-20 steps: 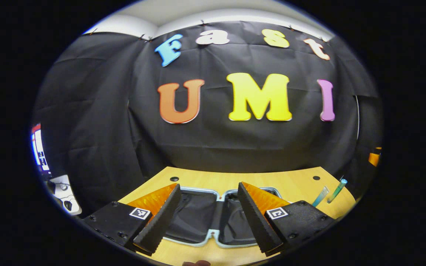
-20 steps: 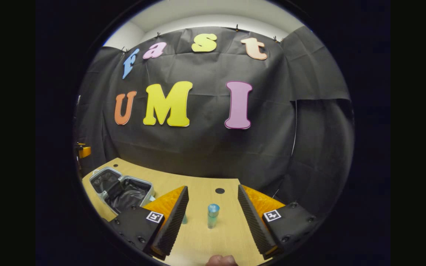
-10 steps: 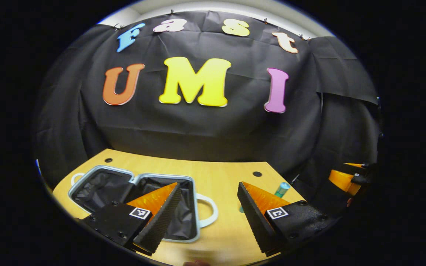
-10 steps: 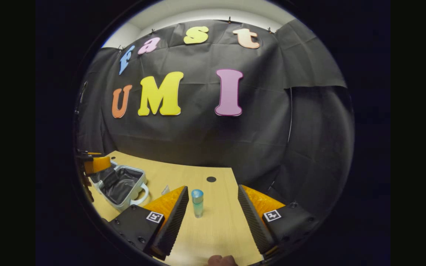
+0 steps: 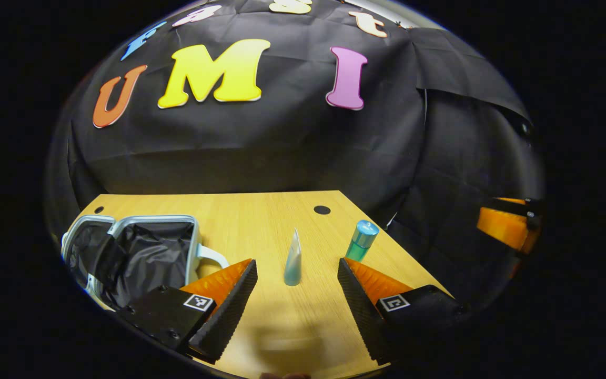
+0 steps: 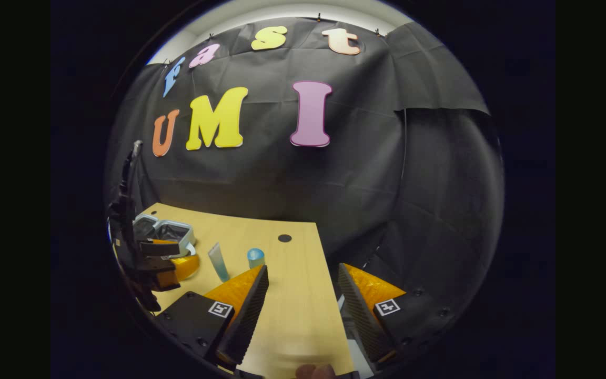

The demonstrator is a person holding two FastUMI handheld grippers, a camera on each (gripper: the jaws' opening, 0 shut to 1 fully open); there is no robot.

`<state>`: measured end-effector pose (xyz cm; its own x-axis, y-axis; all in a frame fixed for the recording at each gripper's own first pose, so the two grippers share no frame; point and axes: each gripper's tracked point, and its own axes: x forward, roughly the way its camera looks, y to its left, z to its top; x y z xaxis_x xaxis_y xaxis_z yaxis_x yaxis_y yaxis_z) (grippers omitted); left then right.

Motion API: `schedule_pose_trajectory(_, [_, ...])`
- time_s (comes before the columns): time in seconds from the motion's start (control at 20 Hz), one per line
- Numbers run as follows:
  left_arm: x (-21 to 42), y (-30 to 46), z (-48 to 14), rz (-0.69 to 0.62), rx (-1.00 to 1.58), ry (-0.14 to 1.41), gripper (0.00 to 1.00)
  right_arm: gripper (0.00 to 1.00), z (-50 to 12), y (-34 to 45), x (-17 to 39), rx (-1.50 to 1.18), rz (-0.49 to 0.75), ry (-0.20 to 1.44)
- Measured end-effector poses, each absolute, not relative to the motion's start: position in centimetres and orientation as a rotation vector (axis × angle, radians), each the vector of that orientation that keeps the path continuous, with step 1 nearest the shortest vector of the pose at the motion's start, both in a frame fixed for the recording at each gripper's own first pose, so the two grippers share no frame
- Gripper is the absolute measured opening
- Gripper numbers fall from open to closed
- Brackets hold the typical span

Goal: First open the suitcase, pack the skin care products into it, and then close the suitcase.

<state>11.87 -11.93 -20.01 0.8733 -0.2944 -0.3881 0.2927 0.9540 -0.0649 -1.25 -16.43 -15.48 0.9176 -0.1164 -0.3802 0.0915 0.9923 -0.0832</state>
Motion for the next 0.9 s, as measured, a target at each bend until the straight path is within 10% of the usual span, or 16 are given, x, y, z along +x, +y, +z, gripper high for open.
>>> schedule_pose_trajectory(0.65, [19.4, -12.5, -30.5, -0.253, 0.037, 0.548, 0.96, 0.80, -18.0, -22.3, -3.7, -0.073, -0.208, 0.510])
schedule_pose_trajectory(0.9, [19.7, -12.8, -31.4, -0.264, 0.050, 0.565, 0.63, 0.80, -18.4, -21.7, -3.1, -0.059, -0.198, 0.517])
